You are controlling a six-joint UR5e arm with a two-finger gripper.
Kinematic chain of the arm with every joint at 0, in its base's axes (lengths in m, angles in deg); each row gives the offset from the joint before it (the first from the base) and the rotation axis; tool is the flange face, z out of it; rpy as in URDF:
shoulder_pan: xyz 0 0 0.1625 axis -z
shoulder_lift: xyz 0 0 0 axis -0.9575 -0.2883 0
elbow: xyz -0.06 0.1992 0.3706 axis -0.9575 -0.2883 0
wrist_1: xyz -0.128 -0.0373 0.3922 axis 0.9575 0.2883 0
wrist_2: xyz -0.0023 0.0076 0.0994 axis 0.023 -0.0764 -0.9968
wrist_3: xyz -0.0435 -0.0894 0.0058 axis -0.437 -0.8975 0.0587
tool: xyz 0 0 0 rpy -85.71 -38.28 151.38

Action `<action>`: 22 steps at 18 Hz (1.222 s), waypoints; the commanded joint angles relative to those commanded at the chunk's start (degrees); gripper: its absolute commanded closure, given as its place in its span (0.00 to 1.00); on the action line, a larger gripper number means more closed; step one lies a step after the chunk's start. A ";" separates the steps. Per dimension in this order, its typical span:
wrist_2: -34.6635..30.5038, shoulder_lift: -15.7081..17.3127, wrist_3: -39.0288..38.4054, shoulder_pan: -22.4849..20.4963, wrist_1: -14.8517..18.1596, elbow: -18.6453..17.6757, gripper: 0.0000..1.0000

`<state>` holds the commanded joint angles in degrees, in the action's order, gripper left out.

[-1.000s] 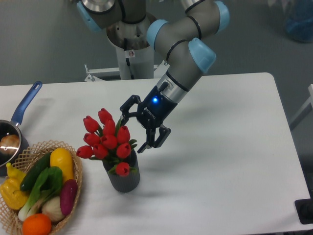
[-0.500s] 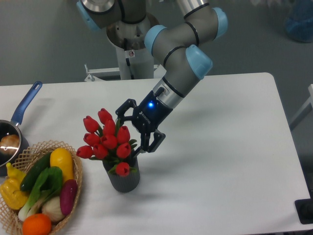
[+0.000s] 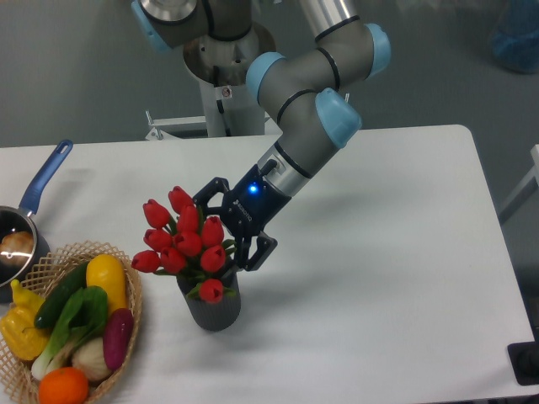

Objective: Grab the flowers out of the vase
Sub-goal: 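Lower the open gripper around the tulip stems at the vase rim, then close the gripper on the bundle of tulip stems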

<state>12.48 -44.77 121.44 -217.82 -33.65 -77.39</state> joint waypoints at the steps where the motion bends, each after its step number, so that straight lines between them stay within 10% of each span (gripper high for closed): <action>1: 0.26 -0.09 0.00 0.00 -0.09 0.00 0.00; 7: 0.53 -0.44 0.09 0.00 -0.17 0.09 0.02; 22: 2.46 -0.79 0.09 -0.09 -0.26 0.35 0.42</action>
<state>14.94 -45.56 121.53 -217.91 -33.92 -77.04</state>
